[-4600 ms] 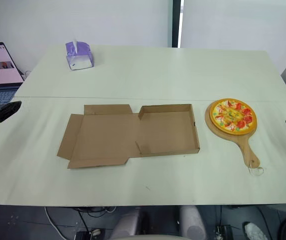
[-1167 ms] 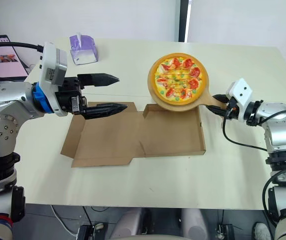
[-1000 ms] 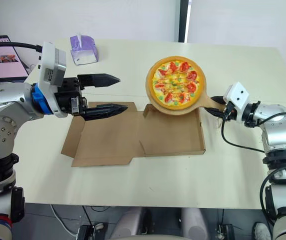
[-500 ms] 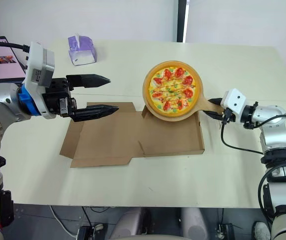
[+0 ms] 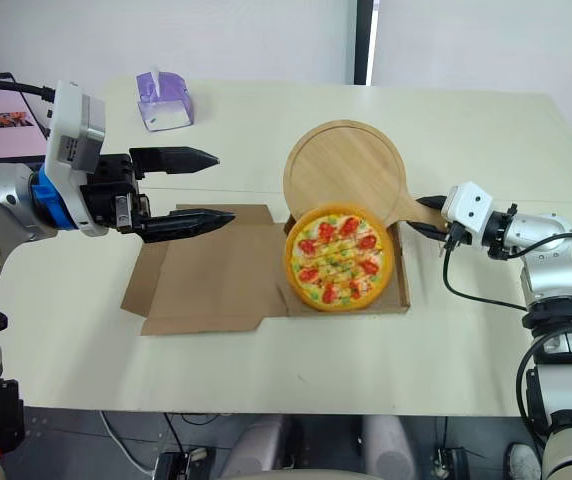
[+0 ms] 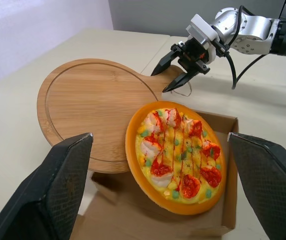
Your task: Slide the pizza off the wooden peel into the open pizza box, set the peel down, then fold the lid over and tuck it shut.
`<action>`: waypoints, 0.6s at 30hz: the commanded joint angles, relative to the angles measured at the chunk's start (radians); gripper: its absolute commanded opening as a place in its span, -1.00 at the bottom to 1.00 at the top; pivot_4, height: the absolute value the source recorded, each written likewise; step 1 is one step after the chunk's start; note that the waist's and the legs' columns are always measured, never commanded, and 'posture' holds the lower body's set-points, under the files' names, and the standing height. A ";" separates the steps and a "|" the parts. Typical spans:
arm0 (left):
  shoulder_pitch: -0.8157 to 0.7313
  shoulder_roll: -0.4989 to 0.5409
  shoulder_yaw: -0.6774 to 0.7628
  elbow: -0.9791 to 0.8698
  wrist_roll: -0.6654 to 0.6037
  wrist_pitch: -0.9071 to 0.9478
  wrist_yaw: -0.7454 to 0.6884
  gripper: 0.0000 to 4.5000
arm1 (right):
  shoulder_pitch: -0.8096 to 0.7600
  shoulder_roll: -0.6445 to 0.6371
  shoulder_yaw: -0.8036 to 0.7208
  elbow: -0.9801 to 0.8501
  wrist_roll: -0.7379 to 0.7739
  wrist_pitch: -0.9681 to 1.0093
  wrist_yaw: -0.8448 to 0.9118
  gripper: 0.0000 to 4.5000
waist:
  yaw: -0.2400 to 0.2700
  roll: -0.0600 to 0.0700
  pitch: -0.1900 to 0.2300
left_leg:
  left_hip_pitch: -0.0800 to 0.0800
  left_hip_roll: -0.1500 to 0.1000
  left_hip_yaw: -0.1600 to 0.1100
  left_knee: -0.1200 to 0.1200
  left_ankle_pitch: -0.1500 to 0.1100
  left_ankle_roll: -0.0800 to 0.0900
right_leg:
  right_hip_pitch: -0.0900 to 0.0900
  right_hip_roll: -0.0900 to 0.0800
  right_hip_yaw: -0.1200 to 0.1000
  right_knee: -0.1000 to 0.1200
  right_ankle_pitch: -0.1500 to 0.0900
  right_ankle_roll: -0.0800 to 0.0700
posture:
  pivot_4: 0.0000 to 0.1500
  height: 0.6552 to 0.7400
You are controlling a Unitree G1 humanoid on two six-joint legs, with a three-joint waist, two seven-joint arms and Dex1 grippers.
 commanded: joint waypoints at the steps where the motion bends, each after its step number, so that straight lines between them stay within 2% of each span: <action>1: -0.027 0.010 0.011 -0.010 -0.005 -0.019 -0.003 1.00 | -0.038 -0.017 -0.038 -0.019 0.008 -0.039 -0.034 -0.28 | 0.000 0.000 0.000 | 0.000 0.000 0.000 0.000 0.000 0.000 | 0.000 0.000 0.000 0.000 0.000 0.000 | 1.00 1.00; 11: -0.021 0.009 0.013 -0.016 -0.006 -0.016 0.004 1.00 | -0.092 -0.012 -0.049 0.069 -0.020 -0.083 -0.089 -0.28 | -0.001 0.000 0.000 | 0.001 0.000 0.001 0.000 0.000 0.000 | 0.000 0.000 0.001 0.001 0.000 0.000 | 1.00 1.00; 18: -0.022 0.009 0.012 -0.013 -0.001 -0.022 0.006 1.00 | -0.176 -0.030 -0.063 0.199 -0.087 -0.170 -0.256 -0.28 | -0.004 0.000 0.000 | 0.002 0.000 0.002 0.000 0.000 0.000 | 0.001 0.000 0.001 0.001 0.000 0.000 | 1.00 1.00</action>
